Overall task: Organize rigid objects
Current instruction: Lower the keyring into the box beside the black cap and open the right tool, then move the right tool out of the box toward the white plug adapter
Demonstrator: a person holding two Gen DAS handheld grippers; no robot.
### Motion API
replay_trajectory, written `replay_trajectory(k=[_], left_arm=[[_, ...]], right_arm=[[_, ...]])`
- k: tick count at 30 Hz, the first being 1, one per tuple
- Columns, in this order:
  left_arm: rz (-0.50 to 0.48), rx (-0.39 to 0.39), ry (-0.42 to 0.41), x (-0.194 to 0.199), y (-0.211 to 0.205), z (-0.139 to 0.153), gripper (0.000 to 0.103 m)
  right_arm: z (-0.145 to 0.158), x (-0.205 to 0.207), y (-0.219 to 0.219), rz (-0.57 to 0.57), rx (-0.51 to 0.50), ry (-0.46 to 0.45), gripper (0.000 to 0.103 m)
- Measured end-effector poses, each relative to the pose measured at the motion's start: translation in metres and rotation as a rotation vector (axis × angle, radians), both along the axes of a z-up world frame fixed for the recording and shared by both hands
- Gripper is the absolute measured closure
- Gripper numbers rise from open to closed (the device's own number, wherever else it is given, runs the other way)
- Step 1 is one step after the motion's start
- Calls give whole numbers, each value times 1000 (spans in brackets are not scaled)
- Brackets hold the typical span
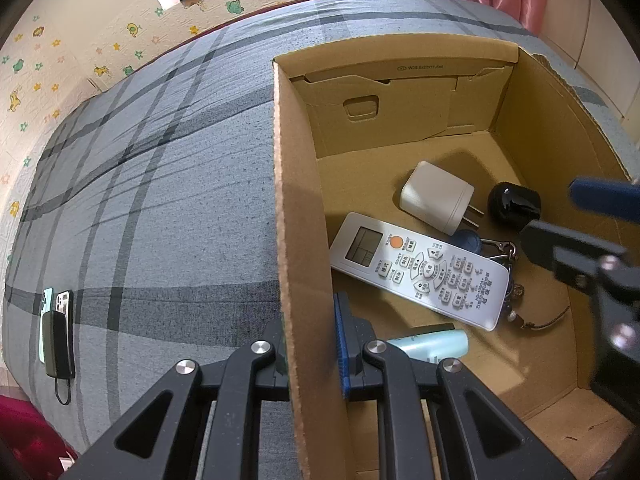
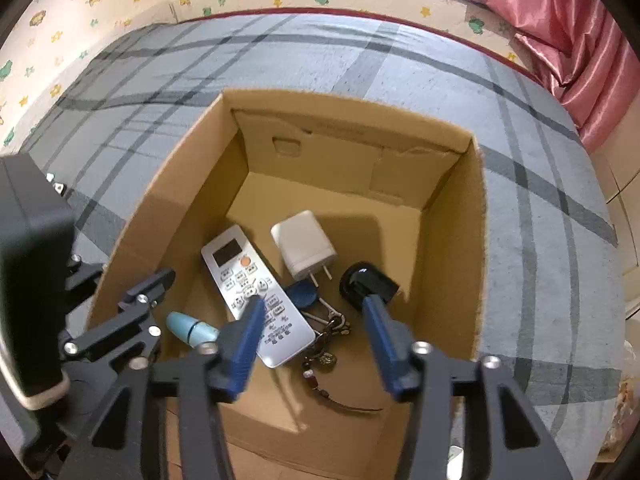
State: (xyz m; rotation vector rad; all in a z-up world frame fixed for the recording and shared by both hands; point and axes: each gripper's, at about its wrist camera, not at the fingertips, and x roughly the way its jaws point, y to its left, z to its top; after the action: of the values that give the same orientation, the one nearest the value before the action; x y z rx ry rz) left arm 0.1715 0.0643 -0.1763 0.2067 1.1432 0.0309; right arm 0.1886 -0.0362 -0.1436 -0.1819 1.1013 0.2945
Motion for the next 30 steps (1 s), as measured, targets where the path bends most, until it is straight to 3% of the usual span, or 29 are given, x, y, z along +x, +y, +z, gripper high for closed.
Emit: replay_trajectory(k=[1,8,30], left_arm=[[0,0,0,0,0,0,87],[0,0,0,0,0,0,87],[-2,4,-1,-1,1,1,87]], right_arm=[[4,0,-1,-7,4,-8,28],[25,0,-17,-52,20,-59,2],[62,-18,-115,-210,34,-110,1]])
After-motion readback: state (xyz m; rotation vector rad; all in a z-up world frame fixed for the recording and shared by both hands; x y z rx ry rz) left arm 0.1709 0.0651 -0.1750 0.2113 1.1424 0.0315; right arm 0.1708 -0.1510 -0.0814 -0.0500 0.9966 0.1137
